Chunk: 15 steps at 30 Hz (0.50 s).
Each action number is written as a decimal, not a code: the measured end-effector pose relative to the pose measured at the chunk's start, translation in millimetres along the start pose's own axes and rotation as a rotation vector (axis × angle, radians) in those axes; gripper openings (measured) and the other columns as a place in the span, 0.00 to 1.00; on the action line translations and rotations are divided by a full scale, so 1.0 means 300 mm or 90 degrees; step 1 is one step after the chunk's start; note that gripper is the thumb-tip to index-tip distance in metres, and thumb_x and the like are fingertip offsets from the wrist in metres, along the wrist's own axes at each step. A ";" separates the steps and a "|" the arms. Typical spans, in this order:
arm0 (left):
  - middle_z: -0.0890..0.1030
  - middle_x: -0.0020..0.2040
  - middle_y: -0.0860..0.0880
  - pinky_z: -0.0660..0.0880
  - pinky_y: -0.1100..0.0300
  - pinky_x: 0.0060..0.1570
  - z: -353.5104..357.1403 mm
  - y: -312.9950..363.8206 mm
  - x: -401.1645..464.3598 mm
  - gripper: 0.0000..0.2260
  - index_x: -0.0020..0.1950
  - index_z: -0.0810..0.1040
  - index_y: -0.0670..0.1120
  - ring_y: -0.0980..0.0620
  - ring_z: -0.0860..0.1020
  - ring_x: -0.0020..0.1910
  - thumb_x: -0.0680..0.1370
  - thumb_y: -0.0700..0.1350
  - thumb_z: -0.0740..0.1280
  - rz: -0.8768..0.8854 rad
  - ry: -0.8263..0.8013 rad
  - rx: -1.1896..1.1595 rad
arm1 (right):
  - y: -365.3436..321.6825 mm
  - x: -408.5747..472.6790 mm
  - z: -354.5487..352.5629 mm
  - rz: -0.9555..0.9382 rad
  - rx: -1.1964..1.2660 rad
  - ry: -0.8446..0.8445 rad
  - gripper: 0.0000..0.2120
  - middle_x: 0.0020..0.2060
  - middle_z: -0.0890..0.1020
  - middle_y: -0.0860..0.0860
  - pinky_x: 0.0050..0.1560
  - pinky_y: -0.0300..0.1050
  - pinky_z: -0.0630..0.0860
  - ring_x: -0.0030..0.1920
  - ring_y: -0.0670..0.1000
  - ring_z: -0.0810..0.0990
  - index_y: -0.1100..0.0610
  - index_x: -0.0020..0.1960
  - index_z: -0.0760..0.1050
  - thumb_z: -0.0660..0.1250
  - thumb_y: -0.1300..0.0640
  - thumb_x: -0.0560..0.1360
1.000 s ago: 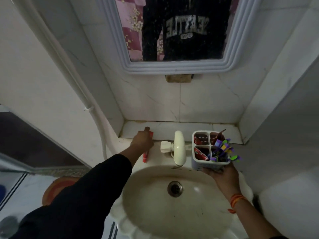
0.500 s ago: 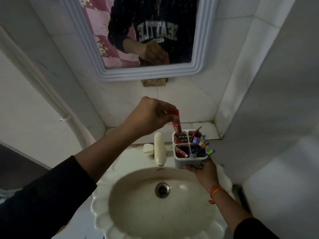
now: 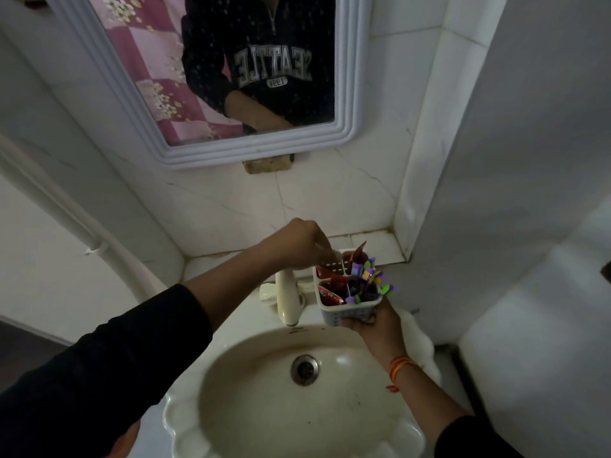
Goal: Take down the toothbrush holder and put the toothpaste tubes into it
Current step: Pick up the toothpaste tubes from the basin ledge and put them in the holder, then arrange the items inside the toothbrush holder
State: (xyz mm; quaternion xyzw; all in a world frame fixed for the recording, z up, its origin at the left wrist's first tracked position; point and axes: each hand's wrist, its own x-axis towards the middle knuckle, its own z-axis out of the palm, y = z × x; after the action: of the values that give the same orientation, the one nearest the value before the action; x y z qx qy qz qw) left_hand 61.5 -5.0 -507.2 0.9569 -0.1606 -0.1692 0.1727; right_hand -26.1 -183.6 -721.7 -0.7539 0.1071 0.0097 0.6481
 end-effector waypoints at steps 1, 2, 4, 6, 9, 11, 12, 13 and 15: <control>0.87 0.51 0.49 0.78 0.59 0.52 -0.003 -0.008 0.024 0.16 0.56 0.87 0.47 0.53 0.83 0.50 0.79 0.56 0.68 -0.019 0.026 -0.006 | -0.012 -0.009 0.000 0.003 -0.040 -0.004 0.30 0.53 0.84 0.50 0.54 0.55 0.82 0.55 0.51 0.82 0.50 0.61 0.76 0.83 0.53 0.61; 0.87 0.51 0.47 0.79 0.56 0.55 0.000 -0.018 0.052 0.16 0.57 0.86 0.44 0.50 0.83 0.50 0.81 0.54 0.66 -0.042 0.029 0.017 | -0.019 -0.015 -0.002 0.008 -0.077 -0.002 0.28 0.51 0.83 0.49 0.54 0.52 0.81 0.53 0.50 0.83 0.52 0.60 0.76 0.82 0.52 0.63; 0.86 0.51 0.44 0.80 0.52 0.58 0.021 -0.030 0.098 0.17 0.55 0.84 0.40 0.46 0.84 0.50 0.82 0.52 0.63 -0.105 -0.029 0.065 | -0.020 -0.023 -0.003 0.006 -0.103 0.011 0.27 0.50 0.83 0.48 0.53 0.48 0.80 0.51 0.49 0.83 0.52 0.60 0.75 0.81 0.50 0.65; 0.87 0.49 0.44 0.82 0.53 0.56 0.051 -0.041 0.134 0.14 0.50 0.82 0.41 0.46 0.86 0.48 0.82 0.50 0.63 -0.157 -0.126 0.042 | -0.021 -0.032 0.001 0.000 -0.114 0.029 0.26 0.49 0.83 0.46 0.52 0.47 0.80 0.50 0.48 0.83 0.51 0.60 0.75 0.81 0.50 0.66; 0.88 0.50 0.40 0.83 0.51 0.56 0.084 -0.047 0.159 0.11 0.47 0.80 0.38 0.43 0.87 0.49 0.82 0.43 0.62 -0.205 -0.207 -0.079 | -0.016 -0.033 0.011 0.001 -0.105 0.052 0.24 0.49 0.84 0.46 0.53 0.49 0.81 0.50 0.46 0.83 0.50 0.59 0.76 0.81 0.52 0.66; 0.88 0.48 0.39 0.82 0.50 0.58 0.092 -0.050 0.170 0.12 0.46 0.82 0.35 0.42 0.87 0.49 0.81 0.42 0.63 -0.212 -0.211 -0.167 | -0.008 -0.031 0.014 -0.013 -0.087 0.083 0.25 0.51 0.85 0.45 0.55 0.51 0.82 0.54 0.45 0.83 0.51 0.59 0.79 0.82 0.55 0.64; 0.88 0.46 0.39 0.83 0.51 0.57 0.084 -0.047 0.173 0.13 0.46 0.83 0.35 0.42 0.87 0.48 0.81 0.42 0.65 -0.210 -0.206 -0.192 | -0.007 -0.026 0.014 -0.027 -0.090 0.101 0.24 0.50 0.86 0.44 0.55 0.51 0.82 0.55 0.45 0.83 0.52 0.58 0.81 0.83 0.56 0.64; 0.88 0.45 0.39 0.83 0.51 0.57 0.072 -0.041 0.181 0.13 0.46 0.84 0.34 0.43 0.88 0.47 0.81 0.43 0.66 -0.206 -0.197 -0.209 | -0.018 -0.021 0.010 -0.041 -0.101 0.117 0.23 0.49 0.86 0.44 0.55 0.51 0.82 0.54 0.44 0.83 0.52 0.56 0.82 0.83 0.57 0.63; 0.88 0.45 0.40 0.83 0.52 0.55 0.038 -0.025 0.198 0.15 0.49 0.84 0.33 0.44 0.88 0.46 0.80 0.46 0.67 -0.205 -0.169 -0.229 | -0.061 0.004 -0.010 -0.069 -0.116 0.140 0.21 0.48 0.86 0.44 0.54 0.46 0.82 0.52 0.44 0.84 0.54 0.55 0.83 0.83 0.57 0.63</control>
State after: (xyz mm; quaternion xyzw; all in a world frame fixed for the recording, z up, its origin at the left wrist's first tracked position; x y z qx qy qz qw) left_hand 111.8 -23.2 -535.9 0.8937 0.0051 -0.3439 0.2882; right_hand -22.3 -184.0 -703.5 -0.8107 0.1351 -0.0982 0.5611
